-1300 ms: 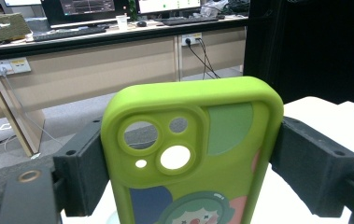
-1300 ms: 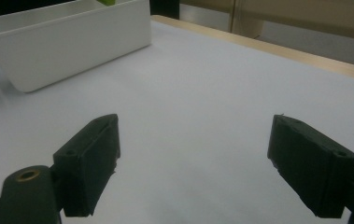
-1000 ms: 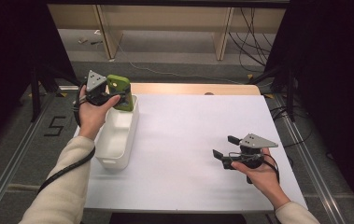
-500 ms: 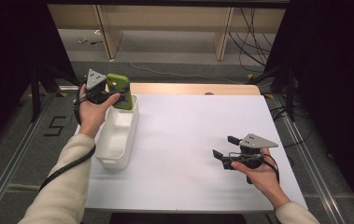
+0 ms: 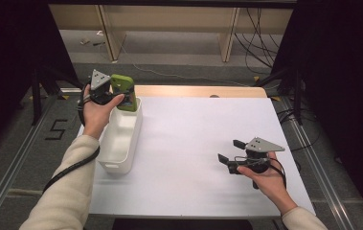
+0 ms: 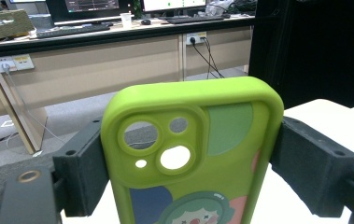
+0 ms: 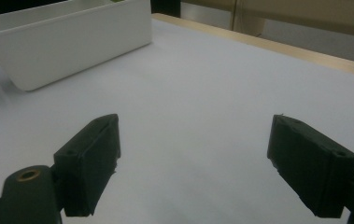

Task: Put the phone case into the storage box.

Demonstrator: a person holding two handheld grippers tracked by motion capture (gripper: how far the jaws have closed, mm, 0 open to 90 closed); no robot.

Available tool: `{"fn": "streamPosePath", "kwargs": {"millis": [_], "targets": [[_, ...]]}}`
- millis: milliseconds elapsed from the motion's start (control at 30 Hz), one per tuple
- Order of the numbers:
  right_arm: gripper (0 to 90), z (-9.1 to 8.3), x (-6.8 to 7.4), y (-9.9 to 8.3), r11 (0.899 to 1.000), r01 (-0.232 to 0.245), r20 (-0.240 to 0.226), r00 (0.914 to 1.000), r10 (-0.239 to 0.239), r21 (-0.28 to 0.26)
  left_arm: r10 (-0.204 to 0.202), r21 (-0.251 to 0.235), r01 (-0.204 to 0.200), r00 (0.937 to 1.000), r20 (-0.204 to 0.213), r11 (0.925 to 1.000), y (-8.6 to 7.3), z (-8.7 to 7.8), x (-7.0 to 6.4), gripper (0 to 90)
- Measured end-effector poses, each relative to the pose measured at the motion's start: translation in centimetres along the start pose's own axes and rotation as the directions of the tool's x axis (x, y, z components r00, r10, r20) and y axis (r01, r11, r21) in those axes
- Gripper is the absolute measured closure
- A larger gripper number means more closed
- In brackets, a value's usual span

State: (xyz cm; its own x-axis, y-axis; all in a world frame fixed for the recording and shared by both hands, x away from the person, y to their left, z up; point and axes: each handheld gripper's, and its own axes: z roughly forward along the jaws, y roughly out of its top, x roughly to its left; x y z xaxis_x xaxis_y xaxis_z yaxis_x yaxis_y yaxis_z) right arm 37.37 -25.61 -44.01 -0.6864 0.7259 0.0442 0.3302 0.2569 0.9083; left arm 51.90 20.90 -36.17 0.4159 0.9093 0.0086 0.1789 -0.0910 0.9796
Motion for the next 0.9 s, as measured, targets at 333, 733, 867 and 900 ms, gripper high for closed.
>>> {"fn": "streamPosePath", "kwargs": {"millis": [333, 733, 867, 900], "targets": [[18.2, -0.03, -0.04, -0.05, 1.0, 0.001, -0.001, 1.0, -0.001, 0.002, -0.002, 0.004, 0.002, 1.0, -0.002, 1.0, -0.09, 0.6, 0.12, 17.0], [18.2, -0.03, -0.04, -0.04, 1.0, 0.002, -0.002, 1.0, -0.002, 0.0, -0.003, 0.007, 0.003, 1.0, -0.005, 1.0, -0.25, 0.91, 0.35, 17.0], [18.2, -0.03, -0.05, -0.04, 1.0, 0.001, -0.002, 1.0, -0.001, -0.003, -0.003, 0.009, 0.003, 1.0, -0.006, 1.0, -0.31, 1.04, 0.37, 17.0], [18.2, -0.03, -0.05, -0.04, 1.0, 0.001, -0.002, 1.0, -0.001, -0.003, -0.003, 0.009, 0.003, 1.0, -0.007, 1.0, -0.31, 1.08, 0.37, 17.0]]}}
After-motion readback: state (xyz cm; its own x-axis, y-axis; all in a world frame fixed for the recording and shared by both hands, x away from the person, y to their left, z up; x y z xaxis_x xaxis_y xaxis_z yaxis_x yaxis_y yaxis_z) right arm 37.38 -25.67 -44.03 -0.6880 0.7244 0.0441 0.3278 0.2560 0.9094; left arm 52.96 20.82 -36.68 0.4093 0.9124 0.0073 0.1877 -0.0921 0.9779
